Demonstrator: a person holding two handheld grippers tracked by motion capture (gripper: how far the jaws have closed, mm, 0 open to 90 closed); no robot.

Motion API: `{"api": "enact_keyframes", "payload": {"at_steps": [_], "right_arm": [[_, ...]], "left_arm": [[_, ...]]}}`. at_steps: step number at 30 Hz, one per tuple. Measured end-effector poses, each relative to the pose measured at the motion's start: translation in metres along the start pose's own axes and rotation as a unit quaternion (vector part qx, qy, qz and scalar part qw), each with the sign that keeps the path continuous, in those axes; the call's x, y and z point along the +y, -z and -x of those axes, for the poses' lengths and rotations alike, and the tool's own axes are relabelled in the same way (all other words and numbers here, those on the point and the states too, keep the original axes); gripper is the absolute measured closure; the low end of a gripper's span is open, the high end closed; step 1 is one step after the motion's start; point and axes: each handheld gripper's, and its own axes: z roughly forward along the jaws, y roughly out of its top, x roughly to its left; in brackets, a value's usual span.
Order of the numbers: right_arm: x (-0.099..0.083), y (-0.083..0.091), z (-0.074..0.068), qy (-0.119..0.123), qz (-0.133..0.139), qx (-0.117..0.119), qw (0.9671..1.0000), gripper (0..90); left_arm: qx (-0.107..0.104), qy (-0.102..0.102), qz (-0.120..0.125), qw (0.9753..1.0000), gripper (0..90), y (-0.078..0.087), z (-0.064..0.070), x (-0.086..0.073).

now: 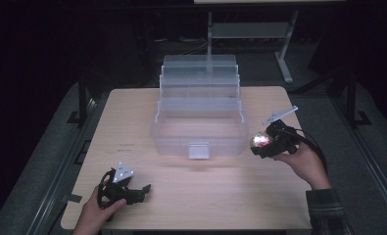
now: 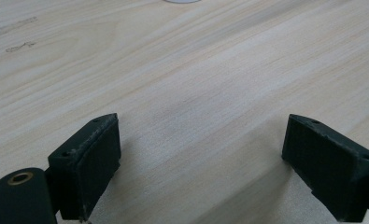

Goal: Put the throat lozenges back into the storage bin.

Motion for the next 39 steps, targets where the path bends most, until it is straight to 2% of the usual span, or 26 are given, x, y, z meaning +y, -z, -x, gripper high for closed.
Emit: {"api": "enact_keyframes", "payload": {"at_steps": [16, 39], "right_arm": [[0.021, 0.002, 0.005, 0.009, 0.003, 0.000, 1.0000, 19.6], [0.050, -0.015, 0.000, 0.016, 0.005, 0.011, 0.9998, 19.6]], "left_arm": [[-0.001, 0.001, -0.001, 1.0000, 10.7, 0.000, 0.000, 0.000], [0.000, 0.000, -0.001, 1.0000, 10.7, 0.000, 0.000, 0.000]]}}
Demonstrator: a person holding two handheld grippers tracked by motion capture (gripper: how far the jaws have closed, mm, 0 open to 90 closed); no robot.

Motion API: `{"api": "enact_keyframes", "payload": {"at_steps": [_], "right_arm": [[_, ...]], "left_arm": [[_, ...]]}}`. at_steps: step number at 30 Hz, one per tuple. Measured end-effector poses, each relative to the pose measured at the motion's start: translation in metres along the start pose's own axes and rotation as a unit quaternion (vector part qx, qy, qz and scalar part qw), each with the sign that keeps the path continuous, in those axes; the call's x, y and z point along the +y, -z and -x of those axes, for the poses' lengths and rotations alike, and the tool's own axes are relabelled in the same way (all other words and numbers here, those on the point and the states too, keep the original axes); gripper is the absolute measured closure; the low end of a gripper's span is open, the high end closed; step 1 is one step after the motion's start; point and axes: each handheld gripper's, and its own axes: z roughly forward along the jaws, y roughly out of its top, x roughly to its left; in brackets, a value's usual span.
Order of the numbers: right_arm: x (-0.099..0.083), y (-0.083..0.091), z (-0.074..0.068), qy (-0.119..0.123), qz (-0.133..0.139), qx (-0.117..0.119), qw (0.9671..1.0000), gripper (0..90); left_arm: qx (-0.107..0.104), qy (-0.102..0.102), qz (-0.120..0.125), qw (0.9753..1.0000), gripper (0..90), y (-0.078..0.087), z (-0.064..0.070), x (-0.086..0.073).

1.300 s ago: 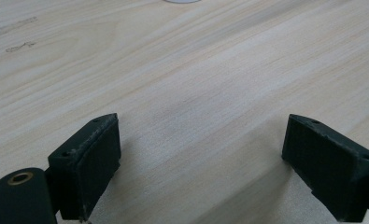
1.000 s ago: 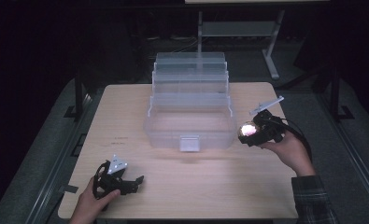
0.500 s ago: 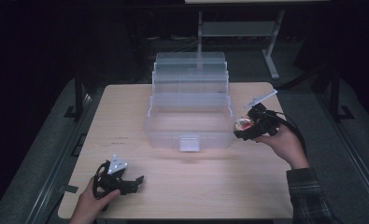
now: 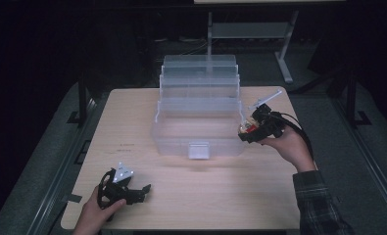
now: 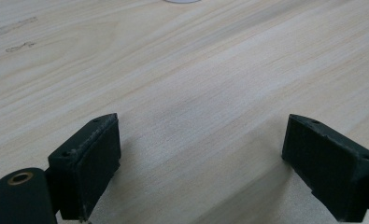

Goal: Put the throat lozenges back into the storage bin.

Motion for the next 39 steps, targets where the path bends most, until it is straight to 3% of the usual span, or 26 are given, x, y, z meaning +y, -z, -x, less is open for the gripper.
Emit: {"api": "enact_keyframes", "payload": {"at_steps": [25, 39], "right_arm": [[0.030, -0.034, -0.006, 0.010, -0.008, 0.010, 0.9999, 19.6], [0.032, -0.045, -0.004, 0.010, -0.026, 0.006, 0.9996, 19.3]], "left_arm": [[0.000, 0.000, 0.000, 1.0000, 10.7, 0.000, 0.000, 0.000], [0.000, 0.000, 0.000, 1.0000, 10.7, 0.000, 0.000, 0.000]]}}
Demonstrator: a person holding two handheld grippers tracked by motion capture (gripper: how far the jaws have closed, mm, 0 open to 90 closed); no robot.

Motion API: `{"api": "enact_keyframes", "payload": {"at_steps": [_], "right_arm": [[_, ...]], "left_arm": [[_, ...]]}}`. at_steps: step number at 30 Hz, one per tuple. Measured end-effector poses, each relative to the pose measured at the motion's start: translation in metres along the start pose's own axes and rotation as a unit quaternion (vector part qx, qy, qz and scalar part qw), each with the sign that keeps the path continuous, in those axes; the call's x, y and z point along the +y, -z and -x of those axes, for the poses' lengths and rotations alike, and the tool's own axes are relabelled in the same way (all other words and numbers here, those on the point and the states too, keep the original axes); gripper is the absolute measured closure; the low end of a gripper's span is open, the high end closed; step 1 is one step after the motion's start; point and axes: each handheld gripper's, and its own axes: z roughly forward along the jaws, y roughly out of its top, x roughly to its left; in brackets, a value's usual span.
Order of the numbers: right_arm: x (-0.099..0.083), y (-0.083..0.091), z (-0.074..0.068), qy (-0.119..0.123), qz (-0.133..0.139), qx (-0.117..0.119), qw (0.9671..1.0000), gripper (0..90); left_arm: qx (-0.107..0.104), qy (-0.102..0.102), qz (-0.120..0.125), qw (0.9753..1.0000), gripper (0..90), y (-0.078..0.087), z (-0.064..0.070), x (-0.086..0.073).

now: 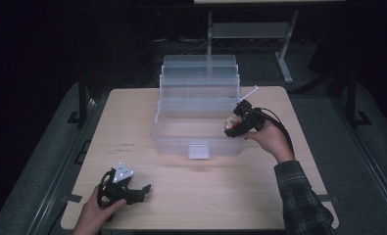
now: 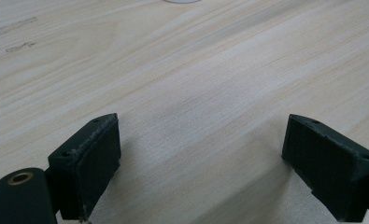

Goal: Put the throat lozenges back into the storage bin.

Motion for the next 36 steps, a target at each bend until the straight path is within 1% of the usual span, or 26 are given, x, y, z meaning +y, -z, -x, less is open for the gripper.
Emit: {"api": "enact_keyframes", "payload": {"at_steps": [6, 10, 16, 20, 23, 27, 30, 31, 36], "right_arm": [[0.000, 0.001, 0.002, -0.007, 0.002, 0.000, 1.0000, 17.3], [-0.001, 0.002, 0.003, -0.004, 0.005, -0.001, 1.0000, 17.3], [-0.004, 0.010, 0.003, -0.009, 0.015, -0.002, 0.9998, 17.3], [-0.007, 0.015, 0.004, -0.011, 0.020, -0.006, 0.9997, 14.1], [-0.010, 0.020, 0.005, -0.016, 0.030, -0.007, 0.9994, 10.1], [-0.016, 0.022, 0.005, -0.020, 0.030, -0.008, 0.9993, 1.7], [-0.021, 0.023, 0.005, -0.017, 0.030, -0.010, 0.9994, 1.1], [-0.024, 0.024, 0.005, -0.018, 0.034, -0.010, 0.9992, 0.7], [-0.037, 0.028, 0.006, -0.025, 0.042, -0.016, 0.9987, 0.6]], "left_arm": [[0.000, 0.000, 0.000, 1.0000, 10.7, 0.000, 0.000, 0.000], [-0.001, -0.001, 0.000, 1.0000, 10.7, 0.000, 0.000, 0.000], [-0.001, -0.001, 0.000, 1.0000, 10.7, 0.000, 0.000, 0.000], [-0.001, 0.000, 0.000, 1.0000, 10.7, 0.000, 0.000, 0.000], [-0.001, 0.000, 0.000, 1.0000, 10.7, 0.000, 0.000, 0.000], [-0.001, 0.000, 0.000, 1.0000, 10.7, 0.000, 0.000, 0.000], [-0.001, -0.001, 0.000, 1.0000, 10.8, 0.000, 0.001, 0.000], [-0.001, -0.001, 0.000, 1.0000, 10.8, 0.000, 0.001, 0.000], [-0.001, -0.001, 0.000, 1.0000, 10.8, 0.000, 0.001, 0.000]]}}
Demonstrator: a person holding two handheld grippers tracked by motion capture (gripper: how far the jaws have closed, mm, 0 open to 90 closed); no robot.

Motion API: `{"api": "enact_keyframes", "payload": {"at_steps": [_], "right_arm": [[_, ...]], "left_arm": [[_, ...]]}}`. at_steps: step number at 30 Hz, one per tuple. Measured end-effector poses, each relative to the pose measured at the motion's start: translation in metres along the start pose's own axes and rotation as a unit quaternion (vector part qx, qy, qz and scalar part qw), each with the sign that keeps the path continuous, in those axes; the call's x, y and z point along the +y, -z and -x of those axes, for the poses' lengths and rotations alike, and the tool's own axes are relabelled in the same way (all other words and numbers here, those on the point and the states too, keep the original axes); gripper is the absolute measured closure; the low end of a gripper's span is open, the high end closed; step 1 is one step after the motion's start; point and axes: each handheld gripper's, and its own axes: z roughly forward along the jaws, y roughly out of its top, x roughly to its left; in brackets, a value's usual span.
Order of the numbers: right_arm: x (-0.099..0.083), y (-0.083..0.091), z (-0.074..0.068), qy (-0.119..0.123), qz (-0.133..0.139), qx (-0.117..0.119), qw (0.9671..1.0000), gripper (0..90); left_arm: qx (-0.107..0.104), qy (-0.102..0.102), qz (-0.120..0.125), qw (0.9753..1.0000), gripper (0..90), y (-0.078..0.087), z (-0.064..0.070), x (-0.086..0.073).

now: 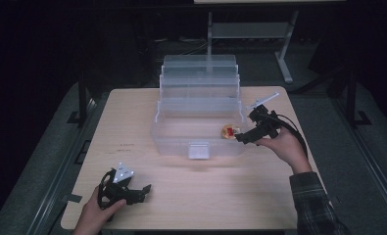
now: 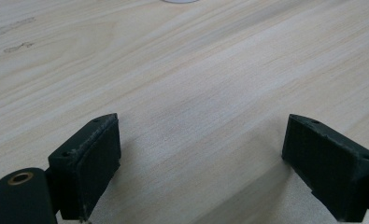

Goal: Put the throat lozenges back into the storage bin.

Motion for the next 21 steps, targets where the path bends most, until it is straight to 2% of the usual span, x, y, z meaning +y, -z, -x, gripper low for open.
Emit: {"api": "enact_keyframes", "payload": {"at_steps": [11, 21], "right_arm": [[-0.032, 0.008, -0.002, -0.002, 0.009, -0.013, 0.9999, 0.6], [-0.061, 0.006, -0.004, -0.010, 0.014, -0.017, 0.9997, 0.7]], "left_arm": [[0.000, 0.000, 0.000, 1.0000, 10.8, 0.000, 0.000, 0.000], [0.000, 0.000, 0.000, 1.0000, 10.7, 0.000, 0.000, 0.000]]}}
